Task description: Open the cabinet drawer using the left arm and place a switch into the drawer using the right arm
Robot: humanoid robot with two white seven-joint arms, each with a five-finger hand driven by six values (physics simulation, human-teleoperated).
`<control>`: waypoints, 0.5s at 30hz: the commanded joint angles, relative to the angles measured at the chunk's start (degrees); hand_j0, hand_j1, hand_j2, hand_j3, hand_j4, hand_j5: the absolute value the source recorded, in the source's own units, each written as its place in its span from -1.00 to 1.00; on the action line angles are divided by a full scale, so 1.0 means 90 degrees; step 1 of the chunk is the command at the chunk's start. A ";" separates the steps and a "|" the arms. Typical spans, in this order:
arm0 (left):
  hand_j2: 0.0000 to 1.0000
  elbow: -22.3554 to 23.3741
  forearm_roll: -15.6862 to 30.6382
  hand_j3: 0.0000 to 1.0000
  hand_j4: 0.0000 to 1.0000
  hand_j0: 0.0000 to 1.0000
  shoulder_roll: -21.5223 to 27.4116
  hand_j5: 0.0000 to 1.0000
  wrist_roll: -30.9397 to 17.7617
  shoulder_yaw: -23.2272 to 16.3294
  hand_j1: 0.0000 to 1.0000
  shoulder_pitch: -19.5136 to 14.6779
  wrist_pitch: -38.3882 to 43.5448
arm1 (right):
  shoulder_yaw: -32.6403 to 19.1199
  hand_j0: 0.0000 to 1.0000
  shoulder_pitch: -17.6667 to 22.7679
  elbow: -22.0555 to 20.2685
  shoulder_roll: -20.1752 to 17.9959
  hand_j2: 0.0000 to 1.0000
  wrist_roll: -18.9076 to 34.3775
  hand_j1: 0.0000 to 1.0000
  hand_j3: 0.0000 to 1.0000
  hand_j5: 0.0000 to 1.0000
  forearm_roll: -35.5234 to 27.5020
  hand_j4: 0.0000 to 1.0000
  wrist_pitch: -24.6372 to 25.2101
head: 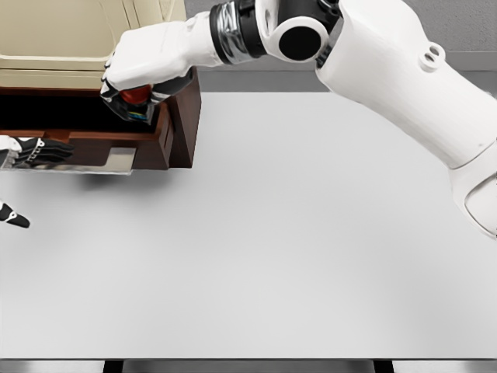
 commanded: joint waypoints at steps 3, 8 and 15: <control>1.00 0.0006 0.0152 1.00 1.00 1.00 0.0212 1.00 0.0002 -0.0003 1.00 0.0000 0.0011 | 0.0056 -0.13 -0.0039 0.0401 0.0332 -0.13 -0.0004 -0.13 -0.13 -0.13 -0.0022 -0.13 0.0069; 1.00 0.0006 0.0240 1.00 1.00 1.00 0.0261 1.00 0.0002 -0.0013 1.00 0.0127 0.0011 | 0.0056 -0.13 -0.0049 0.0802 0.0479 -0.13 -0.0004 -0.13 -0.13 -0.13 -0.0022 -0.13 0.0060; 1.00 0.0015 0.0250 1.00 1.00 1.00 0.0251 1.00 0.0002 0.0134 1.00 0.0166 0.0011 | 0.0056 -0.12 -0.0098 0.1212 0.0752 -0.12 -0.0004 -0.12 -0.12 -0.12 -0.0012 -0.12 0.0050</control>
